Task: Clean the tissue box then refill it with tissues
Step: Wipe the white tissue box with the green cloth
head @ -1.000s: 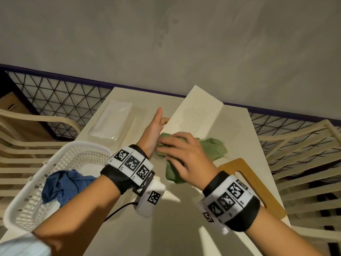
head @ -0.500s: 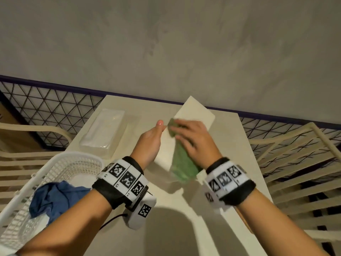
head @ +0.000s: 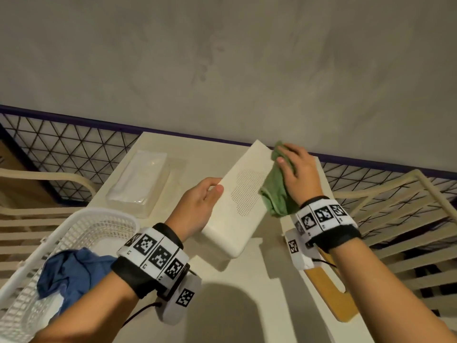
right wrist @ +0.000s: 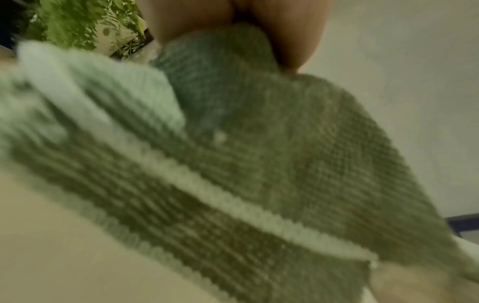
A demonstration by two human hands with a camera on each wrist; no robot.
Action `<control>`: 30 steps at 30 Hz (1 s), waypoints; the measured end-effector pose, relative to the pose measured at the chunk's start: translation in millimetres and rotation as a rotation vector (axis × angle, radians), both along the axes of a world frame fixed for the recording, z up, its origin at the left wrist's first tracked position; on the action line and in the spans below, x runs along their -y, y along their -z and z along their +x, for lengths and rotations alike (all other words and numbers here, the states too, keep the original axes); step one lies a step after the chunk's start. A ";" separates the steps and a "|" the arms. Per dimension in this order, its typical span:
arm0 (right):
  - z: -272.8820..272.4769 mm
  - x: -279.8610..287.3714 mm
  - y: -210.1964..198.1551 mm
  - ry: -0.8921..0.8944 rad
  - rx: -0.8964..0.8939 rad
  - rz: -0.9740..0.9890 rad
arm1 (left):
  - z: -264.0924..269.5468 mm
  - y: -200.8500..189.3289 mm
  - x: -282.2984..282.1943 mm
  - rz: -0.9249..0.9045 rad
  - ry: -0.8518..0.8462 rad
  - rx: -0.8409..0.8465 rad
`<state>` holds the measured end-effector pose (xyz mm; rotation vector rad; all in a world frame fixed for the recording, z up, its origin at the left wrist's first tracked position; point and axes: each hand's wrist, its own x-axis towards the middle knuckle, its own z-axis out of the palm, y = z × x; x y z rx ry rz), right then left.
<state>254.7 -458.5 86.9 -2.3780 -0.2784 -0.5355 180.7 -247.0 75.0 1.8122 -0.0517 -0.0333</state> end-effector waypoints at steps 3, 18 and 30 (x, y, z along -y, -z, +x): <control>-19.5 9.1 -7.9 0.110 -0.033 0.279 | 2.4 -3.8 -8.4 -0.216 0.023 -0.113; -68.5 -55.1 32.9 -0.432 0.230 -0.404 | 22.8 -1.4 23.8 -0.578 0.030 -0.444; -40.8 -59.6 -0.2 -0.182 0.304 -0.438 | 19.9 10.2 25.3 -0.497 -0.116 -0.382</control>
